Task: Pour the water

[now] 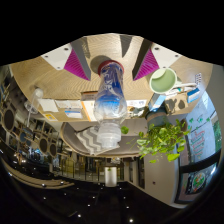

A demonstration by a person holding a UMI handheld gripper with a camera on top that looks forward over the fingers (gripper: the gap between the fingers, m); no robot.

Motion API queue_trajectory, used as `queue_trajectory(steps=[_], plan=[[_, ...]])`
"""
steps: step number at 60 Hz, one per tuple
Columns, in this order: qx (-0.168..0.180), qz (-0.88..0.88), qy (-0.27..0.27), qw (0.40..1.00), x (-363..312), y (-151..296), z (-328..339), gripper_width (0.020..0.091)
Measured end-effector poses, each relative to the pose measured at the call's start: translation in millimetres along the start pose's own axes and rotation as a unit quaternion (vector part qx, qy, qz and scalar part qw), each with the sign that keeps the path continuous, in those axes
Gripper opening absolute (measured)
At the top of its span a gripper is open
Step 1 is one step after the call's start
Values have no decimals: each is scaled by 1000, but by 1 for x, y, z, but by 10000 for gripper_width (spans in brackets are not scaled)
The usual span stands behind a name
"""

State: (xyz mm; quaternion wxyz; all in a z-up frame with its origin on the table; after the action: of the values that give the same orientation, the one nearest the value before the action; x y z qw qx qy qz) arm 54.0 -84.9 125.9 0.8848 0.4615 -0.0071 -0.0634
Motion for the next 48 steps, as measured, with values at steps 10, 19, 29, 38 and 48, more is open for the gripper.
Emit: queue_trajectory(steps=[10,19,29,38,48], plan=[[-11,5,-12,1000,-15,10,92,854],[-3,8,-18,1000,-36,17,178,855],[1,17,-24,1000,-51,11,247,853],[10,43,-27,999,-56,3,281,851],[1,33,-21,999,-50,-4,296,854]])
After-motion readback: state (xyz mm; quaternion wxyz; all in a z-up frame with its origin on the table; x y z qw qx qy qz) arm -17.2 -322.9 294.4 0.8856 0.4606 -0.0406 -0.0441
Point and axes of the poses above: the point between the fingertips, and its own axes, seen from behind it with the camera up: x to the right, y up, z backward, against the way the camera looks, the point moved 9 cm from there along z, backward, against the way the camera looks, and after that the axes turned 2 degrees about -z, right-handed, at the moved point
